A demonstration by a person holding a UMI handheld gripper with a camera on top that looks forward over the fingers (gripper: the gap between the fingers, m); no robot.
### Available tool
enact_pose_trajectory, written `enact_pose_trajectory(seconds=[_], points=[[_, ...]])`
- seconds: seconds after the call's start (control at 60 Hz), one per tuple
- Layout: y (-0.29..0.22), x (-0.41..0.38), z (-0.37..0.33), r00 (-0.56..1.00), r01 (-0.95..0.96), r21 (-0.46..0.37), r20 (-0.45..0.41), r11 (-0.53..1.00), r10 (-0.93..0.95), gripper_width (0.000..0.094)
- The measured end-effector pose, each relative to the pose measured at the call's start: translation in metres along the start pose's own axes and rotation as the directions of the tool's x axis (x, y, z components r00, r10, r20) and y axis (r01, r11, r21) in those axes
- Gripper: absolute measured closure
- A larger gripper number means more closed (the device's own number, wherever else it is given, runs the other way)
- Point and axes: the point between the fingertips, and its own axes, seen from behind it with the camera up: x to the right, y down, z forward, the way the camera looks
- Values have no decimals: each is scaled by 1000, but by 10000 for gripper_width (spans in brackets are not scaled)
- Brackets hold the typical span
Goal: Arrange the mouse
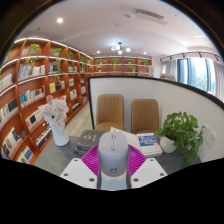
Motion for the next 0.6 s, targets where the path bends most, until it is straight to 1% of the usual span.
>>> enact_pose_trajectory(seconds=[0.067, 0.1, 0.183, 0.25, 0.333, 0.417, 0.5, 0.6], points=[[-13, 19, 21, 1000, -3, 1, -28, 1000, 3, 604], [-10, 29, 34, 999, -8, -2, -36, 1000, 8, 605], [5, 49, 69, 998, -13, -50, -62, 999, 9, 604], [37, 63, 98, 997, -12, -117, -75, 993, 3, 604], [90, 69, 127, 997, -23, -208, -78, 978, 7, 604], [145, 70, 149, 998, -46, -297, -60, 954, 29, 603], [190, 66, 160, 998, -51, -365, -50, 929, 35, 604], [227, 67, 163, 999, -50, -409, -38, 911, 38, 597]])
